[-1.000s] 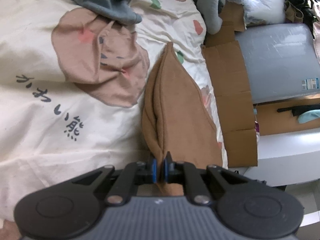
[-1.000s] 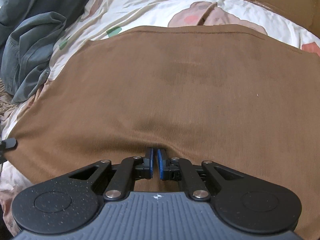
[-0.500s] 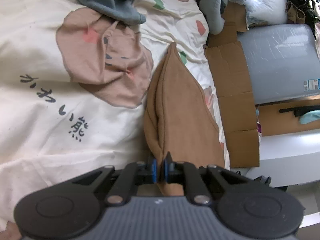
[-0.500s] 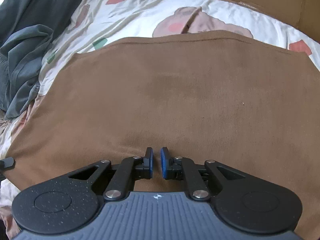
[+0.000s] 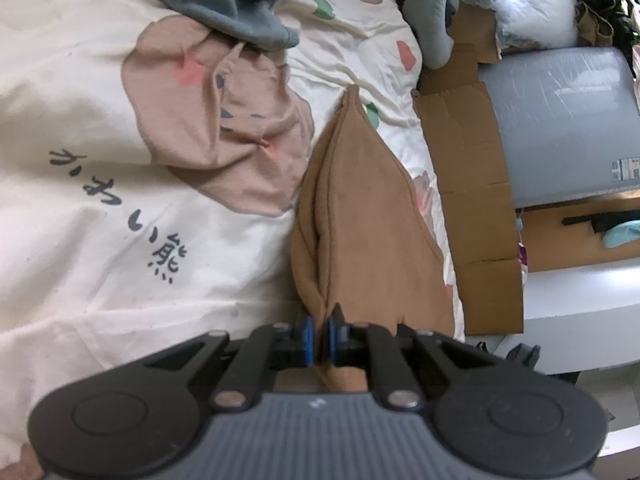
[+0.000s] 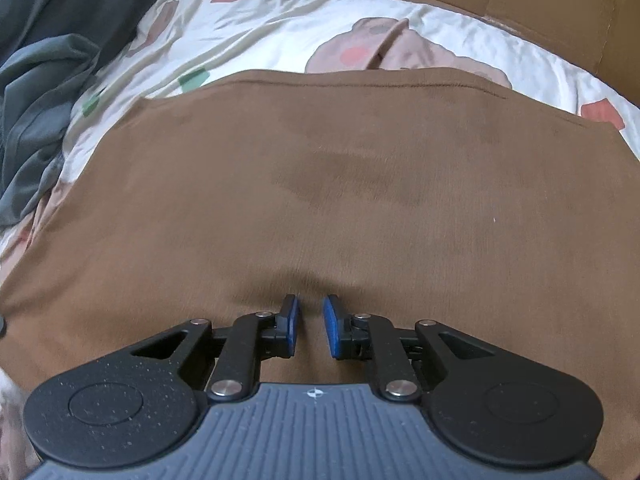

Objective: Fold clothes

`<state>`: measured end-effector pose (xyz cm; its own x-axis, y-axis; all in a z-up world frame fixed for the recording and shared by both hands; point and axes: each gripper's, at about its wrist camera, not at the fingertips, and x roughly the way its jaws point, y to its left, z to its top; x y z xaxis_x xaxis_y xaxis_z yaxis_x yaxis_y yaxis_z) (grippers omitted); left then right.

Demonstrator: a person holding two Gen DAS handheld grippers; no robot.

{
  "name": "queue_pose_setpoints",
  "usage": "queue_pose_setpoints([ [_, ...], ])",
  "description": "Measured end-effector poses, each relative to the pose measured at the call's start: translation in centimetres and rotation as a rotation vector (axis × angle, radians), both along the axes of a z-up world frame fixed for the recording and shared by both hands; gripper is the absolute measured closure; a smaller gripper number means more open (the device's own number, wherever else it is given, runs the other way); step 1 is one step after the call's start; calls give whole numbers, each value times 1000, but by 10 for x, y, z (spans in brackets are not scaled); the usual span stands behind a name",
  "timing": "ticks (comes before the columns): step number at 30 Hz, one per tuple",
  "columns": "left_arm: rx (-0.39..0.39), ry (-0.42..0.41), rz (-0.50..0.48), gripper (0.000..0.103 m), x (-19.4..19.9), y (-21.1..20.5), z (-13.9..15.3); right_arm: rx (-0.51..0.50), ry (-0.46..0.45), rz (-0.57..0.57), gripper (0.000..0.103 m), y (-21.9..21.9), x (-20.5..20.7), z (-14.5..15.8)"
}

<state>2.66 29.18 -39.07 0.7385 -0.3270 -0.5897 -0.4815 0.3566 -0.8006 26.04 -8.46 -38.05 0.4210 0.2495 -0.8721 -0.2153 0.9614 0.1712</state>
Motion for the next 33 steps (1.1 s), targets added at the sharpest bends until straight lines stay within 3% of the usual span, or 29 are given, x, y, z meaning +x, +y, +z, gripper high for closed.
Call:
queue_pose_setpoints([
  [33,-14,7,15,95,1,3,-10,-9,-97,-141,80,0,125,-1],
])
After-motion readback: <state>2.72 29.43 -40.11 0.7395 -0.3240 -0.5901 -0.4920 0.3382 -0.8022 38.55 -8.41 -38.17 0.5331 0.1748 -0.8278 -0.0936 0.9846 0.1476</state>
